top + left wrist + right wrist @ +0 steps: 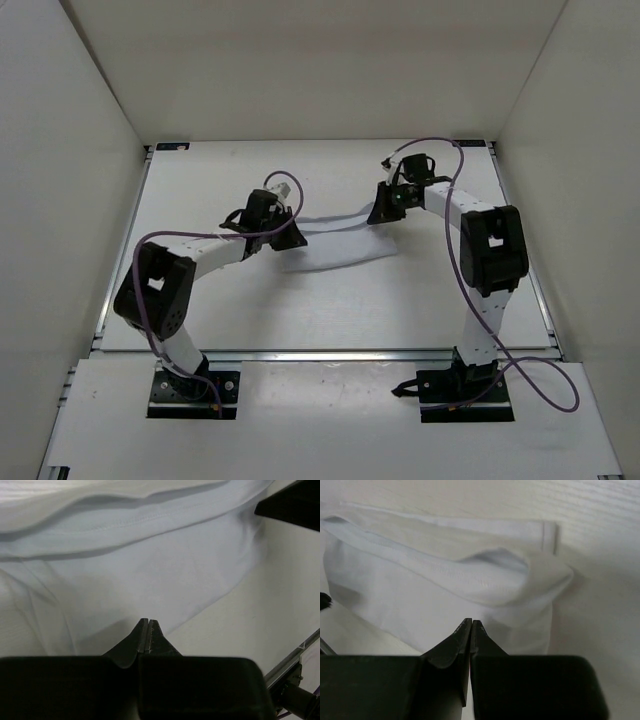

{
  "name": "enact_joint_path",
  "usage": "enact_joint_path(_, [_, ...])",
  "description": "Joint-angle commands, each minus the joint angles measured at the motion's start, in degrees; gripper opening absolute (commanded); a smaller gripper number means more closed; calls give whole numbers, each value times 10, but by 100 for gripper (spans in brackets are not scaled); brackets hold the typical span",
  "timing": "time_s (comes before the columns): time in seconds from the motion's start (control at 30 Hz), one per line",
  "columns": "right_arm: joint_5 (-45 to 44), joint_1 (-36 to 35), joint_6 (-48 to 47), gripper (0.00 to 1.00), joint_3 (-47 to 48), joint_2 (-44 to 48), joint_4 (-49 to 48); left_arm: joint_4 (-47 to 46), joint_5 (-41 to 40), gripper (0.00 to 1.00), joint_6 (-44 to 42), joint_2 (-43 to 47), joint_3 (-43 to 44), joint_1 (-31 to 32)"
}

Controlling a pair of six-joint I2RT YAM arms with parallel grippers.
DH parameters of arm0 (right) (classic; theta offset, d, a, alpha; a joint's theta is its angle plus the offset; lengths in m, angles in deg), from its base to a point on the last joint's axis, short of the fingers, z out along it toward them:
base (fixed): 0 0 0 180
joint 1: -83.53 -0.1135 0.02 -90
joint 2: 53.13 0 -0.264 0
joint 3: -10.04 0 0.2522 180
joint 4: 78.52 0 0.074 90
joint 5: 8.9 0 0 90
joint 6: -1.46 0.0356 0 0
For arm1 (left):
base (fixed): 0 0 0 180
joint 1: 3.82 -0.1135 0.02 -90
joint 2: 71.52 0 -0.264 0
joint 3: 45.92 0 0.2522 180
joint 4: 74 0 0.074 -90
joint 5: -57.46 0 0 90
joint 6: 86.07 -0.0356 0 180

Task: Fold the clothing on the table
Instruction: Fold the skirt

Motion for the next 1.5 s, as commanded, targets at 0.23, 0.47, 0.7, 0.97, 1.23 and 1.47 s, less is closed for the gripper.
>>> enact_joint_path(0.23, [26, 8, -9, 0, 155, -151, 9, -41, -1, 0, 25, -94, 7, -2])
enact_joint_path(0.47, [40, 28, 17, 0, 309, -206, 19, 4, 1, 0, 17, -143, 67, 2])
enact_joint_path(0.7, [53, 48, 22, 11, 280, -124, 2, 10, 1, 0, 26, -136, 63, -2])
enact_joint_path(0.97, [71, 29, -25, 0, 78, -62, -17, 15, -9, 0, 24, -128, 66, -9])
enact_joint_path(1.23, [77, -32, -28, 0, 124, -128, -8, 18, -4, 0, 27, -132, 43, 2])
enact_joint_path(1.47, [72, -52, -7, 0, 194, -209, -10, 28, -2, 0, 20, -124, 21, 3])
